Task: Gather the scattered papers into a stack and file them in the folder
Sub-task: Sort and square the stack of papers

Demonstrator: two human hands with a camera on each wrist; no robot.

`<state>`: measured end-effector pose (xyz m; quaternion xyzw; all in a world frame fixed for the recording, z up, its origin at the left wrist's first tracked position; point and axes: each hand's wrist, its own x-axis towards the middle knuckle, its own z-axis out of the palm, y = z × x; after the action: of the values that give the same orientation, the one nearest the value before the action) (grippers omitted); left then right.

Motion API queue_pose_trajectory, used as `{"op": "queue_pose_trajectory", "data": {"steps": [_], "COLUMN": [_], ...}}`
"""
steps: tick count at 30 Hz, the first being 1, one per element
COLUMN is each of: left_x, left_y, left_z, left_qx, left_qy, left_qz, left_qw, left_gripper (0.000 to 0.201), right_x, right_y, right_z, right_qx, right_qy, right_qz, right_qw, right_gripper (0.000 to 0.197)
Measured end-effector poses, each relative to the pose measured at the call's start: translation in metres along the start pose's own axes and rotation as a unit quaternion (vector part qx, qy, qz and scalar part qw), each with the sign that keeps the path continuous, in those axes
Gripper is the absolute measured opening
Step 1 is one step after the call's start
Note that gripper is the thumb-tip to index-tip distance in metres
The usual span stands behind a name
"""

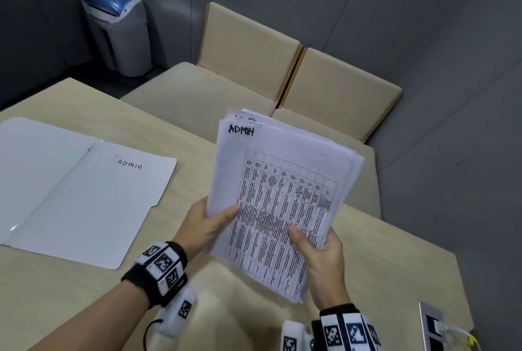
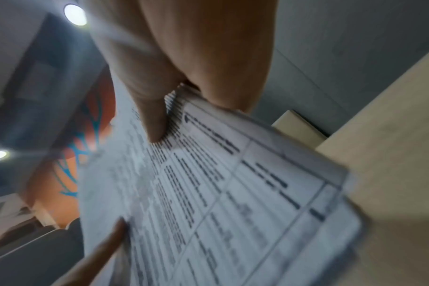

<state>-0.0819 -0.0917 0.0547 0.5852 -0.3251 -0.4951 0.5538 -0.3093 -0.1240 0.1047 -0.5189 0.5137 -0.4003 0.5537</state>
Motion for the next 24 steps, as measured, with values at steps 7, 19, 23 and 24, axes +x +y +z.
{"op": "queue_pose_trajectory", "data": {"steps": [7, 19, 23, 24], "left_x": [-0.036, -0.052, -0.045, -0.038], "left_y": [0.000, -0.002, 0.025, 0.032], "left_z": [-0.041, -0.209, -0.282, -0.305], "left_qx": [0.019, 0.219, 0.223, 0.221], "left_qy": [0.073, 0.039, 0.081, 0.122], "left_qz": [-0.028, -0.050, -0.063, -0.066], "left_qw": [0.997, 0.974, 0.969, 0.965], "left_gripper": [0.028, 0.040, 0.060, 0.057], "right_x": [-0.008, -0.040, -0.033, -0.029], "right_y": [0.035, 0.036, 0.017, 0.014], "right_z": [0.029, 0.188, 0.250, 0.263], "right_qx": [-0.072, -0.201, -0.162, -0.136], "right_qy": [-0.063, -0.011, 0.008, 0.014], "right_qz": [0.097, 0.012, 0.017, 0.017], "right_qw": [0.991, 0.979, 0.987, 0.991], "right_gripper": [0.029, 0.018, 0.019, 0.020]}}
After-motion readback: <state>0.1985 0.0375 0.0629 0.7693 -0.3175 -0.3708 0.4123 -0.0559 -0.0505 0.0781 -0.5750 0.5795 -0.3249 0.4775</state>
